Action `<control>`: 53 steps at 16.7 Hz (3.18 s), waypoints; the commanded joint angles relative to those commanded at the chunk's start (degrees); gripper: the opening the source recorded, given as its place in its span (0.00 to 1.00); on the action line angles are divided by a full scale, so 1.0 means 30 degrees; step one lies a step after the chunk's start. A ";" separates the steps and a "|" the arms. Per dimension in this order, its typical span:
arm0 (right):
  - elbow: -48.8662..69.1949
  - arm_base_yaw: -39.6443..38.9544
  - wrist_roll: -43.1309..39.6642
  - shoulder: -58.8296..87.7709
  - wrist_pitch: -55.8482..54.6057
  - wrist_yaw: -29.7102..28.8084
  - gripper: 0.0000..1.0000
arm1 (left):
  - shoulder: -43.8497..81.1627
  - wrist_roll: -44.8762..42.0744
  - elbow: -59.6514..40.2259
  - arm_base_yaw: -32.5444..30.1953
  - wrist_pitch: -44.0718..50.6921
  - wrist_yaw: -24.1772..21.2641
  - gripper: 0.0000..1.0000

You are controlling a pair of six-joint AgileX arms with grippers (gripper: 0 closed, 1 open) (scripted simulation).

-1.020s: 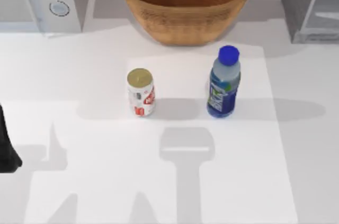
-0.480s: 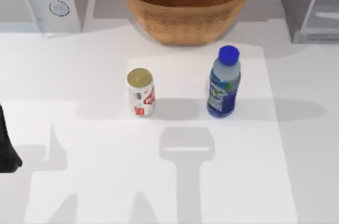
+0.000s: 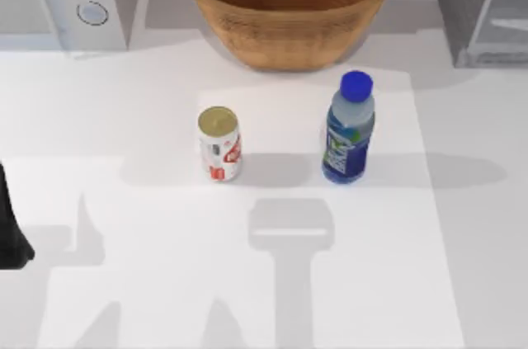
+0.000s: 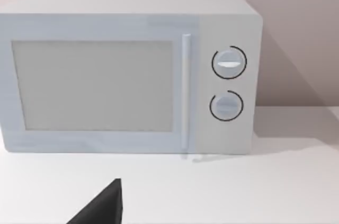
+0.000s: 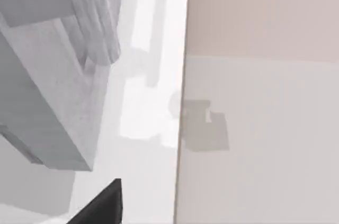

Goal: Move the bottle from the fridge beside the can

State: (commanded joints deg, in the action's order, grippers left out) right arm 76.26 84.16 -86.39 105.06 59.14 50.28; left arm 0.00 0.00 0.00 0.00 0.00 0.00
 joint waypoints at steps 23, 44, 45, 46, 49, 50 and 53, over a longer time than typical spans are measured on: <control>-0.1652 -1.3116 1.8727 -0.0640 -1.5159 -0.4710 1.00 | 0.0000 0.0000 0.0000 0.0000 0.0000 0.0000 1.00; -0.5149 -2.7206 2.8414 -0.2739 -2.0414 -1.6120 1.00 | 0.0000 0.0000 0.0000 0.0000 0.0000 0.0000 1.00; -0.4392 -2.7209 2.8421 -0.2087 -2.0253 -1.6130 1.00 | 0.0000 0.0000 0.0000 0.0000 0.0000 0.0000 1.00; -0.3537 -2.7218 2.8425 -0.1376 -2.0073 -1.6138 1.00 | 0.0000 0.0000 0.0000 0.0000 0.0000 0.0000 1.00; -0.0762 -2.7264 2.8429 0.0769 -1.9510 -1.6156 1.00 | 0.0000 0.0000 0.0000 0.0000 0.0000 0.0000 1.00; 0.0093 -2.7271 2.8435 0.1392 -1.9346 -1.6171 1.00 | 0.0000 0.0000 0.0000 0.0000 0.0000 0.0000 1.00; 0.1868 -2.7283 2.8449 0.2675 -1.9006 -1.6211 1.00 | 0.0000 0.0000 0.0000 0.0000 0.0000 0.0000 1.00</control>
State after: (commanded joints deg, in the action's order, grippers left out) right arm 81.86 2.31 -1.04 113.08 2.12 1.65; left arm 0.00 0.00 0.00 0.00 0.00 0.00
